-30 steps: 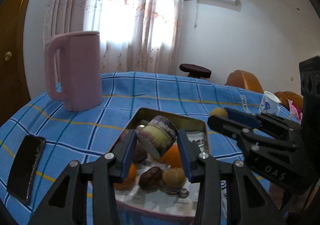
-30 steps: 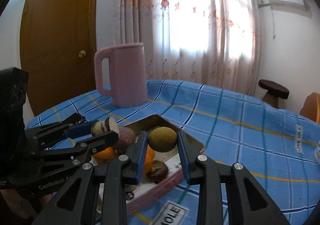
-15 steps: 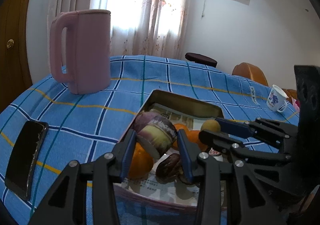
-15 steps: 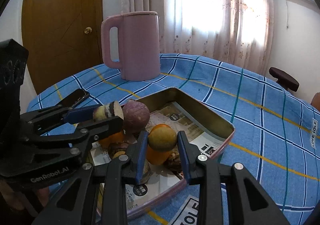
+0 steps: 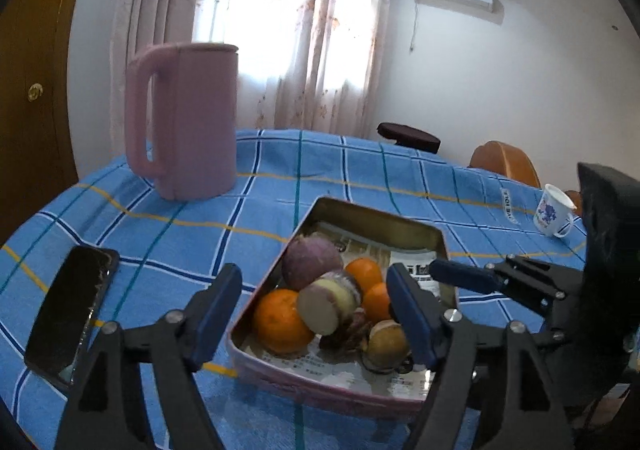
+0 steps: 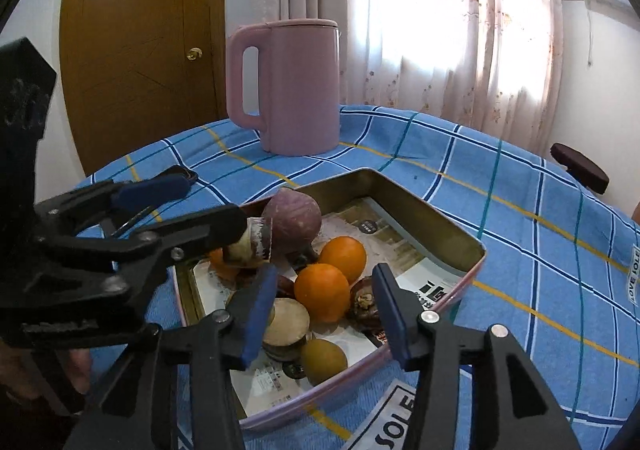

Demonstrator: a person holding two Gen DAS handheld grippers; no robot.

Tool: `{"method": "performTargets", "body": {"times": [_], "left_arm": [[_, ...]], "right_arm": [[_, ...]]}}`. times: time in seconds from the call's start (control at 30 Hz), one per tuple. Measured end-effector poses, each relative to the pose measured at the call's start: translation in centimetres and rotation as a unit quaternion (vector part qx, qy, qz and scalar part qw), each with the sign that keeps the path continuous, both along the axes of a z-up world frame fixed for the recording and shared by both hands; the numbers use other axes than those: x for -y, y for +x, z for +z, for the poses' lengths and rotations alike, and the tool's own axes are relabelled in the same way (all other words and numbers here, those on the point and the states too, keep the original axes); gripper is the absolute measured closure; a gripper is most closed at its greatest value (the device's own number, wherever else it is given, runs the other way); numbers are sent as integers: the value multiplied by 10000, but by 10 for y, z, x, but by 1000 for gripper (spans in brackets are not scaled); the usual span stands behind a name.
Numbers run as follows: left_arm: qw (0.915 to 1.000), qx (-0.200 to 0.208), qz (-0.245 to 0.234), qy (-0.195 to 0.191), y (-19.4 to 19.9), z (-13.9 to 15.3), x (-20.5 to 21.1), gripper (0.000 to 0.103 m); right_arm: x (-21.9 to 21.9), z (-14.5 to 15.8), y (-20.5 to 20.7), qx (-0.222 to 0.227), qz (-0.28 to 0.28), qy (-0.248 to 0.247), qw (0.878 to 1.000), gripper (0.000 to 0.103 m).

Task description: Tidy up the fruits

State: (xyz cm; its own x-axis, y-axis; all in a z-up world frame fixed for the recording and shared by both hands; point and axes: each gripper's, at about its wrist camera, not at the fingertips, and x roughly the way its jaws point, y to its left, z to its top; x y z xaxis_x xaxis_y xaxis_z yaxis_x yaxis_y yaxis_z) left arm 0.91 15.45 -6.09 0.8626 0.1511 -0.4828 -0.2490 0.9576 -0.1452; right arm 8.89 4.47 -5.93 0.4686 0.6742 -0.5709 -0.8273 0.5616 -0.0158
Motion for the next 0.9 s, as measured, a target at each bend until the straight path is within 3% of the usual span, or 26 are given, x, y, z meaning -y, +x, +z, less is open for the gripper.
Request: {"method": "performTargets", "body": {"times": [0.47,0.9], "left_arm": [[9989,466,44,52,-22,23,7,8],[9986,465,-151,207,-24,27,29,7]], "right_arm": [[42,29,-10,478,-863,370,9944,45],[75,41,-19,514,-1166,709,9893,40]]}}
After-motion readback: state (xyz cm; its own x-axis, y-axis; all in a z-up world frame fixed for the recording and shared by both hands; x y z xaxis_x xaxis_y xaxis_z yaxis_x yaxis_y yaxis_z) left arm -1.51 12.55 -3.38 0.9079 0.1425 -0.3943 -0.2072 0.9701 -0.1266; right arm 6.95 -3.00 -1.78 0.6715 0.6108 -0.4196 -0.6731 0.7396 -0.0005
